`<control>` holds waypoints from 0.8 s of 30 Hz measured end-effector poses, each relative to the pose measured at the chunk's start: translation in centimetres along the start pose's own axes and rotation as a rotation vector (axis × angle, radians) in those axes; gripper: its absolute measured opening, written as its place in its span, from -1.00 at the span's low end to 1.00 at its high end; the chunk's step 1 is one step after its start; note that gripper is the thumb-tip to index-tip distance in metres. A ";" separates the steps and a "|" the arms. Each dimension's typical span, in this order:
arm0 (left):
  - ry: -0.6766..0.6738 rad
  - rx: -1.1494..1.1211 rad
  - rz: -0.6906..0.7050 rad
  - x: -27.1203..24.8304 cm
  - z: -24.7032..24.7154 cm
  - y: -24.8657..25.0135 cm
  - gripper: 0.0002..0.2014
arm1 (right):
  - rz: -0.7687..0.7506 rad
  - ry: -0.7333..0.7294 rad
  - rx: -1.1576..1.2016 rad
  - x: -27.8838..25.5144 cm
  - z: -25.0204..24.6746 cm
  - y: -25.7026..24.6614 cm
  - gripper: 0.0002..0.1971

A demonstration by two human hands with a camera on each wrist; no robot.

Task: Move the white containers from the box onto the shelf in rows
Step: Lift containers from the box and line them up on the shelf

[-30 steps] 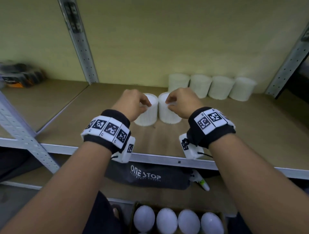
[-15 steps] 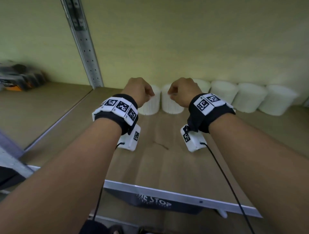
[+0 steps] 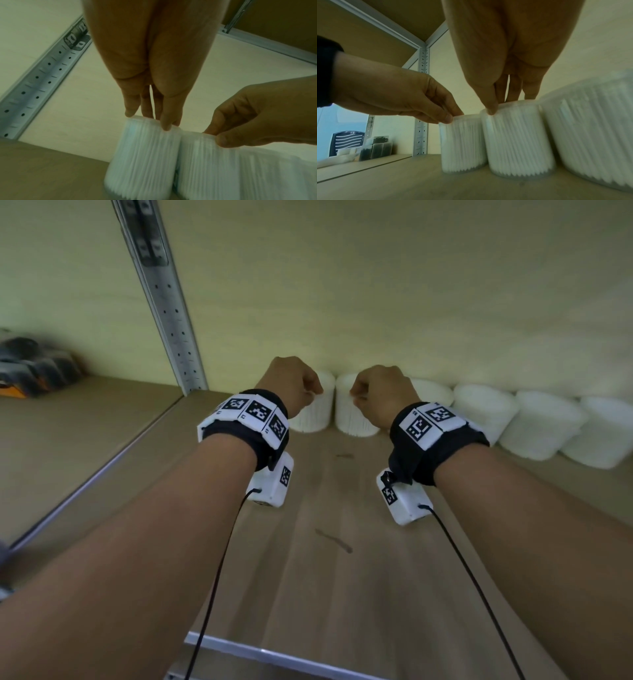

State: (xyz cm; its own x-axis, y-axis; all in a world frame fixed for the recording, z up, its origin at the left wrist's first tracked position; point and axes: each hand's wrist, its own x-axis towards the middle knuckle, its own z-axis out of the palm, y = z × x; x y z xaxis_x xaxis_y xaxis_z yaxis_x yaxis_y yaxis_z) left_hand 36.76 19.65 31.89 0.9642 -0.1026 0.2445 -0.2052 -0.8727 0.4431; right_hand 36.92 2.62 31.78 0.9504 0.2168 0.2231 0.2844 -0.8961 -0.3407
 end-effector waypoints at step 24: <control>-0.152 0.051 0.008 -13.1 -3.9 5.5 -0.49 | -0.024 -0.091 0.038 -13.8 -4.7 -2.0 -0.56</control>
State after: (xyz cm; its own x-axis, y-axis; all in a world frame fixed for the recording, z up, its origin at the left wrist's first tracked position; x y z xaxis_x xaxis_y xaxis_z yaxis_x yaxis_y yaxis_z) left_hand 22.38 18.05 34.47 0.9776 -0.1778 0.1125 -0.2083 -0.8942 0.3962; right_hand 22.67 -0.41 33.68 0.9503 0.2740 0.1478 0.3101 -0.8755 -0.3707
